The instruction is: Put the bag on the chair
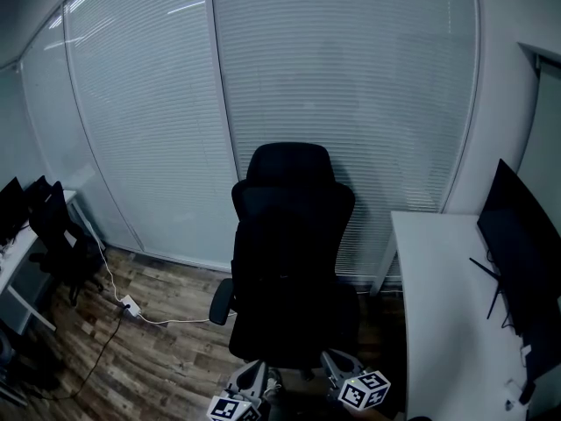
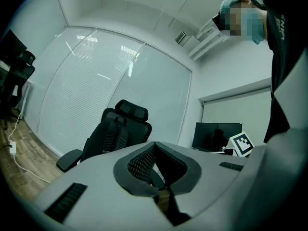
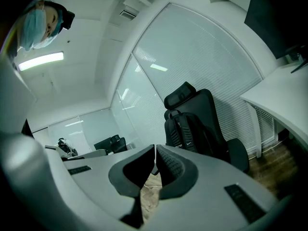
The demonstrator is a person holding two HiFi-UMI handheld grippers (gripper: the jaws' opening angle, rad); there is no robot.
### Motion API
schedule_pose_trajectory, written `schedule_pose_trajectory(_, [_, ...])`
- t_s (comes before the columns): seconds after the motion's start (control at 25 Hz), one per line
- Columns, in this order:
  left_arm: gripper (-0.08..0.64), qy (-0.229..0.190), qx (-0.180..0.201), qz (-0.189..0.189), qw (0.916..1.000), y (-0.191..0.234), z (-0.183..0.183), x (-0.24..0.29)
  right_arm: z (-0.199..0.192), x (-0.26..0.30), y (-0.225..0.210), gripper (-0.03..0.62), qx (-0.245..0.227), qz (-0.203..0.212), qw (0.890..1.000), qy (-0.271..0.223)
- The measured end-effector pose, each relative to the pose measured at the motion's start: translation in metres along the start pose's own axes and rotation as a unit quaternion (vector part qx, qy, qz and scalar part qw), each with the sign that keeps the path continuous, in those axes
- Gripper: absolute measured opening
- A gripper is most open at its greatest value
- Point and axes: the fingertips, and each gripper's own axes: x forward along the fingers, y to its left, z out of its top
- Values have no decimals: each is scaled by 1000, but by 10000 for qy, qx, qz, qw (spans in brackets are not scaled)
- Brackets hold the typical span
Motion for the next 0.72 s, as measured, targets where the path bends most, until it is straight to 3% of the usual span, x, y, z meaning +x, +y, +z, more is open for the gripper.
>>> schedule_pose_trajectory(0.72, [18, -33, -115, -148, 9998, -5, 1, -5, 0, -6, 3, 46, -273, -104, 9996, 39])
